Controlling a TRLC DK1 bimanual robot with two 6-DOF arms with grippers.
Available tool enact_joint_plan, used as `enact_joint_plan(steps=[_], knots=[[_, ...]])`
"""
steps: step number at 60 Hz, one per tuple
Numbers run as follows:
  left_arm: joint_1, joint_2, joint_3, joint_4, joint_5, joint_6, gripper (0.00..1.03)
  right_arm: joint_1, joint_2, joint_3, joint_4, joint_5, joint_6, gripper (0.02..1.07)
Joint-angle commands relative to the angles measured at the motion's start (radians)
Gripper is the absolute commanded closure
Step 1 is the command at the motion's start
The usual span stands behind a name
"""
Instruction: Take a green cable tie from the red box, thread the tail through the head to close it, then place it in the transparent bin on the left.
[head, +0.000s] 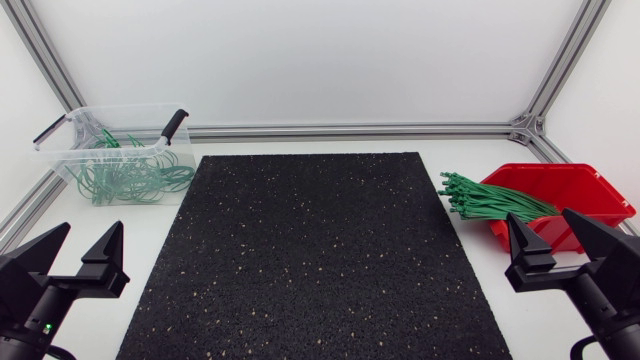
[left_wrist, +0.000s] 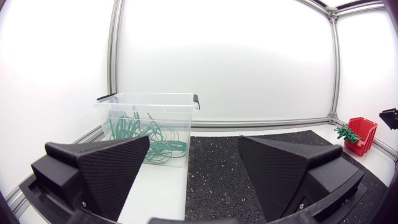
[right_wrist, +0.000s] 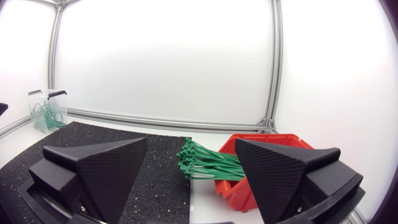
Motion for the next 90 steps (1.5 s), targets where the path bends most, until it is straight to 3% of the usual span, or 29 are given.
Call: enact_joint_plan(steps=[1, 23, 35, 40, 47, 49, 66, 90], knots=[[-0.004, -0.007, -0.040, -0.015, -0.005, -0.010, 0.04, 0.006, 0.016, 0.099, -0.025, -0.001, -0.008, 0.05], [-0.001, -0.007, -0.040, -0.015, -0.005, -0.010, 0.04, -0.040, 0.372, 0.454, -0.190, -0.027, -0.026, 0.06], [0.001, -0.006, -0.040, -0.015, -0.005, -0.010, 0.04, -0.138, 0.598, 0.657, -0.345, -0.172, -0.170, 0.06], [0.001, -0.006, -0.040, -0.015, -0.005, -0.010, 0.04, -0.173, 0.727, 0.781, -0.502, -0.199, -0.370, 0.06], [0.001, -0.006, -0.040, -0.015, -0.005, -0.010, 0.04, -0.305, 0.839, 0.846, -0.555, -0.435, -0.503, 0.06], [0.001, -0.006, -0.040, -0.015, -0.005, -0.010, 0.04, -0.335, 0.875, 0.864, -0.569, -0.462, -0.531, 0.06], [0.004, -0.006, -0.040, -0.016, -0.005, -0.010, 0.04, -0.350, 1.240, 1.050, -0.790, -0.455, -0.917, 0.06], [0.004, -0.006, -0.040, -0.016, -0.005, -0.010, 0.04, -0.319, 1.446, 1.008, -0.818, -0.388, -1.286, 0.10]])
